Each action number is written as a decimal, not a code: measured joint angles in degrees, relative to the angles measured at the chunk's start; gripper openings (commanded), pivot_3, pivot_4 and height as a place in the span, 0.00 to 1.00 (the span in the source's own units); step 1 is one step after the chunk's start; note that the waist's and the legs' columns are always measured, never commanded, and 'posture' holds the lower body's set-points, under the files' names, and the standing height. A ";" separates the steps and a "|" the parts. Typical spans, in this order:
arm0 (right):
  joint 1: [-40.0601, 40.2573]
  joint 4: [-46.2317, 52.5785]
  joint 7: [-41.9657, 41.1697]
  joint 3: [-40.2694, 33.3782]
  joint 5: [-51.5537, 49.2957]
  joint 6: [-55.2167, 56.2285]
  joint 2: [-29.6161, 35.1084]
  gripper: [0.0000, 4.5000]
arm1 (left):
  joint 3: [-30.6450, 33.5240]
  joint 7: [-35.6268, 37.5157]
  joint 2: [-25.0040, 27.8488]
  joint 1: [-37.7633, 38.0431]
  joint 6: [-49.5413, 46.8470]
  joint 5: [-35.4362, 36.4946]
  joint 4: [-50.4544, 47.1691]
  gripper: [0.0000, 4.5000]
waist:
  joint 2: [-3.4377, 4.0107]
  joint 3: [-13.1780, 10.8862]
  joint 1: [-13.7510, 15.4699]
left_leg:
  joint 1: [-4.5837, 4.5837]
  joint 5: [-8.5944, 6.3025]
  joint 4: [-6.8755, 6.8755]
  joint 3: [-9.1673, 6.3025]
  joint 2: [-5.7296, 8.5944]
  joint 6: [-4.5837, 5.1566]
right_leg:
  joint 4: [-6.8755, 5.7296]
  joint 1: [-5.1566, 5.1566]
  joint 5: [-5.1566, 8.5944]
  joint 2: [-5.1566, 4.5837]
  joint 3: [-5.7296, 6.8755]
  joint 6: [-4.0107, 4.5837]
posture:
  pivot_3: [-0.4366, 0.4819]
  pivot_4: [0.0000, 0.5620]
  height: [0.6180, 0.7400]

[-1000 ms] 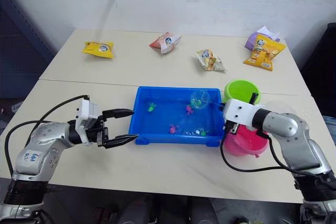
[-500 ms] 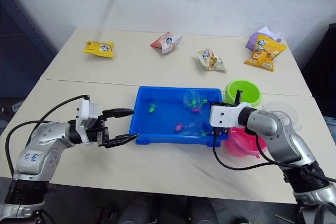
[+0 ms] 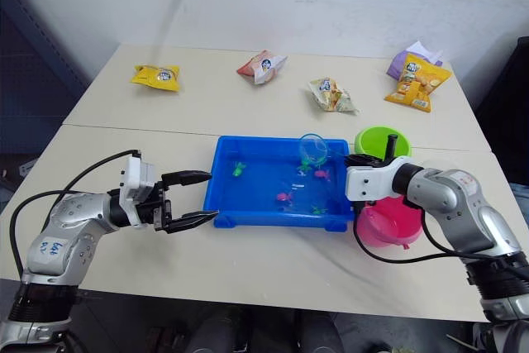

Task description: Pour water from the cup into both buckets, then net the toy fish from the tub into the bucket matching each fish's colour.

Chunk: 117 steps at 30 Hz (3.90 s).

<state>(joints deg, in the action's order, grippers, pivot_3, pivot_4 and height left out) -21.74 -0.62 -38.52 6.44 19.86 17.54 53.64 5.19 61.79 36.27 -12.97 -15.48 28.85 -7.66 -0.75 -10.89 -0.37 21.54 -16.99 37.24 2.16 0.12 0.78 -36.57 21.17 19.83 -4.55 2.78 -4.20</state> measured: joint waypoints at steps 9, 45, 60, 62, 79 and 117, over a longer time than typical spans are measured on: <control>6.83 15.30 -7.28 -8.10 -21.69 -27.00 -5.46 0.00 | -0.91 -0.01 -0.26 -0.80 0.28 -0.13 1.28 1.00 | 0.00 0.00 0.20 | 0.00 0.00 0.00 -0.07 -0.05 0.01 | -0.01 -0.07 0.00 0.02 0.05 0.00 | 0.48 0.27 1.00; -9.66 13.48 46.19 -18.85 -95.50 -109.77 -7.04 0.00 | -3.14 0.84 -1.76 -3.77 1.78 -0.46 3.50 1.00 | 0.00 0.00 0.08 | 0.60 -0.03 0.06 -0.11 0.03 0.20 | 0.04 0.44 -0.02 -0.11 0.11 -0.03 | 0.48 0.27 1.00; -10.93 16.61 59.00 -17.03 -103.09 -108.32 -9.92 0.00 | -2.98 -0.64 -2.76 -3.76 1.66 -0.34 3.51 1.00 | 0.00 0.00 0.07 | 0.67 -0.03 0.06 -0.11 0.03 0.29 | 0.06 0.45 -0.06 -0.10 0.11 -0.11 | 0.48 0.27 1.00; -10.60 18.25 58.45 -15.99 -102.41 -107.48 -9.92 0.00 | -2.98 -0.70 -2.76 -3.76 1.65 -0.34 3.51 1.00 | 0.01 0.00 0.06 | 0.67 -0.04 0.06 -0.11 0.03 0.29 | 0.08 0.46 -0.06 -0.10 0.11 -0.11 | 0.48 0.27 1.00; -6.58 24.15 46.73 -10.26 -82.68 -97.82 -11.74 0.00 | -3.00 -0.71 -2.76 -3.78 1.65 -0.40 3.51 1.00 | 0.00 0.00 0.08 | 0.68 -0.04 0.03 -0.11 0.03 0.30 | 0.15 0.47 -0.06 -0.11 0.10 -0.11 | 0.48 0.27 1.00; 16.47 39.37 12.29 -23.07 -67.60 -72.03 -7.31 0.00 | -3.00 2.13 -1.75 -5.72 2.31 -0.38 4.90 1.00 | 0.00 0.00 0.31 | 0.66 -0.04 -0.04 -0.12 0.04 0.30 | 0.26 0.45 -0.07 -0.08 0.12 -0.12 | 0.48 0.27 1.00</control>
<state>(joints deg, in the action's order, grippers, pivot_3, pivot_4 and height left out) -5.27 38.75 -26.23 -16.63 -47.74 -54.49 46.33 2.18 63.92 34.52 -18.69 -13.17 28.47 -2.75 -0.75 -10.89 -0.06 22.21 -17.04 37.20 2.04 0.16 1.08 -36.31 21.61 19.76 -4.64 2.91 -4.32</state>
